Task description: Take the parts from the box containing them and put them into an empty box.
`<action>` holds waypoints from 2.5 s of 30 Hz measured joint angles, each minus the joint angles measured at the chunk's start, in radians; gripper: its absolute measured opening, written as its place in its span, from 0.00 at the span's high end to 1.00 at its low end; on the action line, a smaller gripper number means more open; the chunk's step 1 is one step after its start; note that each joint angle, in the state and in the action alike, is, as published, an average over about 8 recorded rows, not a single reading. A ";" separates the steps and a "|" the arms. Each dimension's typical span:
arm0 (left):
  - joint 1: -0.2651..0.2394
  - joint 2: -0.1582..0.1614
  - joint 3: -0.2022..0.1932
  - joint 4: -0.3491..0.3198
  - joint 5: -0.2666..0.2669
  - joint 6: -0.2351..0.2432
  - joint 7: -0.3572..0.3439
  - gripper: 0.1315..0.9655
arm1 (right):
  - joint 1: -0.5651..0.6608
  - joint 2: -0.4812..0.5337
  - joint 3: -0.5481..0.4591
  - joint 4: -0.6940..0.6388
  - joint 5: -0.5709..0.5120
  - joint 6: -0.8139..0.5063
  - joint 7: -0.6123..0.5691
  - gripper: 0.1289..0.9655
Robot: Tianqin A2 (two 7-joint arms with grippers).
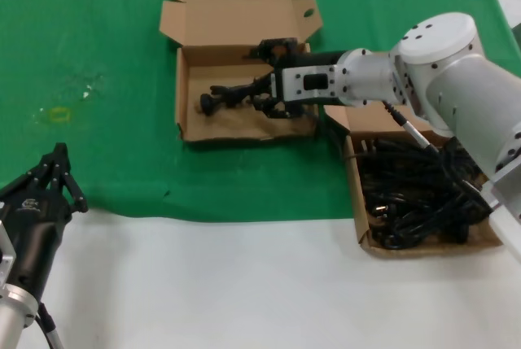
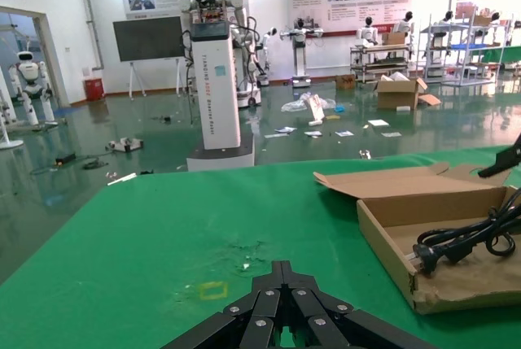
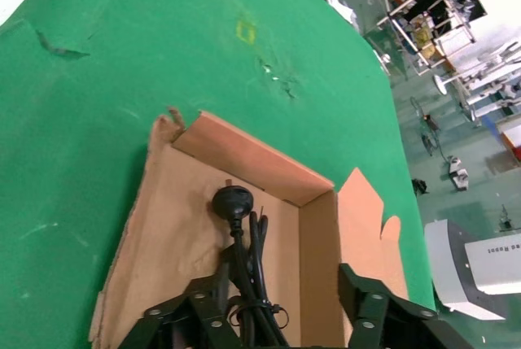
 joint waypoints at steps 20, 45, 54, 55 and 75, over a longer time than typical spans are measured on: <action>0.000 0.000 0.000 0.000 0.000 0.000 0.000 0.99 | -0.078 0.110 0.228 0.188 -0.073 -0.064 0.105 0.23; 0.000 0.000 0.000 0.000 0.000 0.000 0.000 0.87 | -0.273 0.166 0.309 0.442 -0.081 0.029 0.279 0.00; 0.000 0.000 0.000 0.000 0.000 0.000 0.000 0.69 | -0.416 0.184 0.365 0.588 -0.078 0.110 0.379 0.00; 0.000 0.000 0.000 0.000 0.000 0.000 0.000 0.69 | -0.432 0.186 0.372 0.604 -0.078 0.119 0.391 0.00; 0.000 0.000 0.000 0.000 0.000 0.000 0.000 0.20 | -0.754 0.226 0.499 0.933 -0.072 0.301 0.618 0.00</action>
